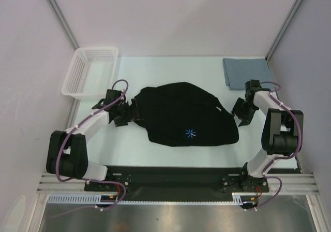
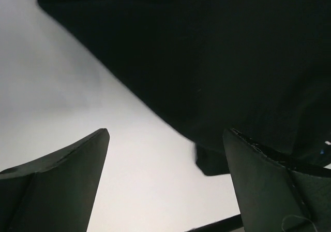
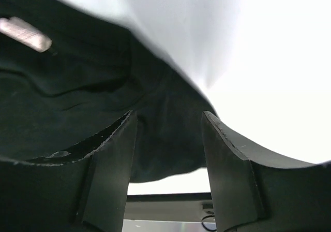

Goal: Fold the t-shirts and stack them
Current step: Flatten the tshirt out

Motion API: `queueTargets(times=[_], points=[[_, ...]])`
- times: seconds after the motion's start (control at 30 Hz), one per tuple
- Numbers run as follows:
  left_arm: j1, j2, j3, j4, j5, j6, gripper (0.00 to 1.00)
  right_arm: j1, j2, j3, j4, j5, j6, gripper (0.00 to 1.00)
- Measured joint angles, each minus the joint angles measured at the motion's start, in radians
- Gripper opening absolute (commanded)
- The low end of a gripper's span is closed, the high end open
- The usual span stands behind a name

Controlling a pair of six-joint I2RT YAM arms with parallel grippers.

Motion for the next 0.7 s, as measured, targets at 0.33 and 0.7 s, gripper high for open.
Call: queueTargets(times=[0.33, 0.7], points=[[0.003, 0.212, 0.003, 0.231, 0.109, -0.066, 0.22, 0.006, 0.083, -0.006, 0.056, -0.016, -0.039, 0.31], [-0.038, -0.075, 0.128, 0.013, -0.019, -0.027, 0.00, 0.118, -0.085, -0.006, -0.041, 0.145, 0.013, 0.00]])
